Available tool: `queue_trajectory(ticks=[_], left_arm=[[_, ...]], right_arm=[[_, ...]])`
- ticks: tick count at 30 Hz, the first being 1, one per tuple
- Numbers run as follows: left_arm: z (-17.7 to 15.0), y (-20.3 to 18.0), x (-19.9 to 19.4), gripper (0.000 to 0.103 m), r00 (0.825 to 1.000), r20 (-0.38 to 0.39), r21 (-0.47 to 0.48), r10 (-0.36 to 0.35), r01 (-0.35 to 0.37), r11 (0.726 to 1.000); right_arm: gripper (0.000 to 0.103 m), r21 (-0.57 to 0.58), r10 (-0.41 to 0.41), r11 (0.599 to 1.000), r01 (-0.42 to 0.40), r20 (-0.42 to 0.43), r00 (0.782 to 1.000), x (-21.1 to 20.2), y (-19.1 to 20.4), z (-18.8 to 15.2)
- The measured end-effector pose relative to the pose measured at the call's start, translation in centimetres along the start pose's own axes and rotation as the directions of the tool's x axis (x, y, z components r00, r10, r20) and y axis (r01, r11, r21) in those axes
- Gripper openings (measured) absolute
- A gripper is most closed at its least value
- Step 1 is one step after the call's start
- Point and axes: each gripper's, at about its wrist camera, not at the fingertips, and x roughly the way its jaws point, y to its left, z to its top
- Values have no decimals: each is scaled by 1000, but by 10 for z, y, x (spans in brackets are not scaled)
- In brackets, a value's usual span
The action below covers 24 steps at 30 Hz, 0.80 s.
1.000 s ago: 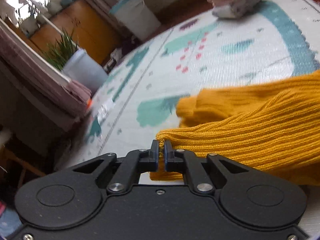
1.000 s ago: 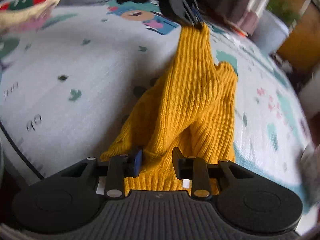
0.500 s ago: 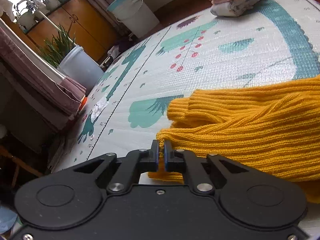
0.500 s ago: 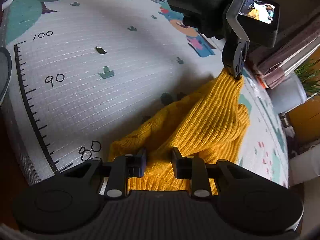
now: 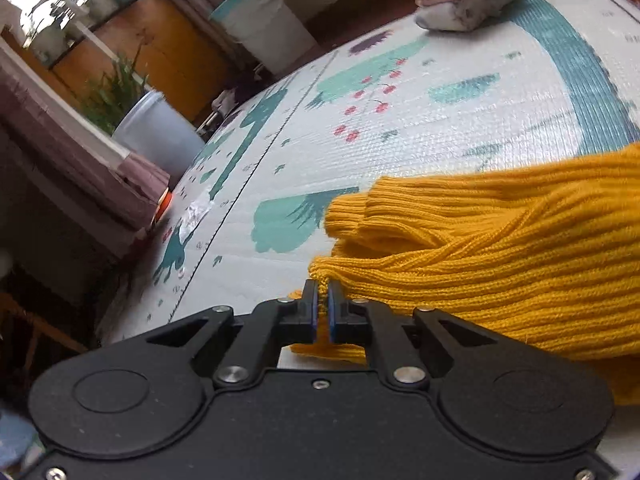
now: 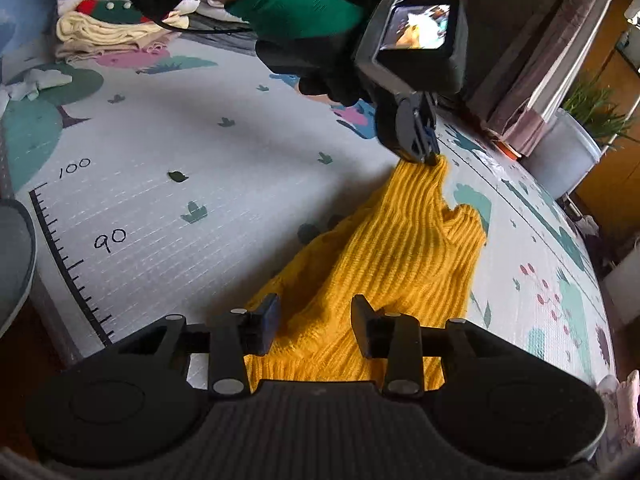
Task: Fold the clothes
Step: 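Lift the collar end with the left tool and fold it toward the hem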
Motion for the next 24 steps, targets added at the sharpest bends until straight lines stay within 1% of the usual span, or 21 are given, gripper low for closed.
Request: queue_trajectory(ticks=[3, 5, 7, 8, 9, 11, 12, 15, 17, 18, 20, 22, 24], left_arm=[[-2, 3, -5, 4, 999, 9, -1, 40, -40, 999], [-3, 6, -7, 4, 998, 13, -5, 63, -63, 998], [-3, 9, -8, 3, 996, 10, -1, 85, -85, 996], [-3, 10, -7, 4, 996, 5, -4, 90, -90, 996], [-4, 11, -6, 4, 996, 0, -5, 92, -92, 996], [-4, 9, -3, 3, 996, -8, 7, 87, -87, 996], [-3, 8, -1, 3, 996, -9, 13, 84, -84, 996], [1, 5, 2, 3, 997, -4, 19, 74, -74, 997], [4, 2, 3, 3, 998, 1, 36, 64, -64, 997], [4, 0, 4, 3, 998, 4, 46, 58, -58, 997], [5, -2, 3, 3, 999, 6, 57, 50, -50, 997], [3, -2, 2, 3, 999, 5, 43, 44, -44, 998], [1, 0, 1, 3, 999, 5, 34, 38, -38, 999]], right_arm=[[39, 61, 20, 998, -17, -59, 998, 11, 0, 0], [40, 55, 9, 998, -6, -63, 998, 13, 4, 1], [40, -25, -3, 1000, 1, -70, 998, 17, 14, 1], [40, -111, -13, 994, 6, -70, 997, 18, 22, 1], [39, -196, -24, 981, 10, -68, 997, 20, 29, 1], [37, -351, -41, 936, 12, -76, 996, 23, 45, 2], [37, -378, -36, 926, -5, -101, 994, 25, 47, 7], [37, -269, 16, 961, -61, -167, 986, 29, 31, 20], [37, -220, 56, 972, -87, -141, 988, 23, 20, 19], [39, -191, 76, 977, -98, -121, 990, 19, 14, 19], [41, -98, 103, 990, -104, -16, 995, 3, -2, 15], [41, -33, 66, 997, -63, 69, 995, -10, -17, 14], [41, 95, 22, 995, -31, 96, 995, -9, -39, 19]])
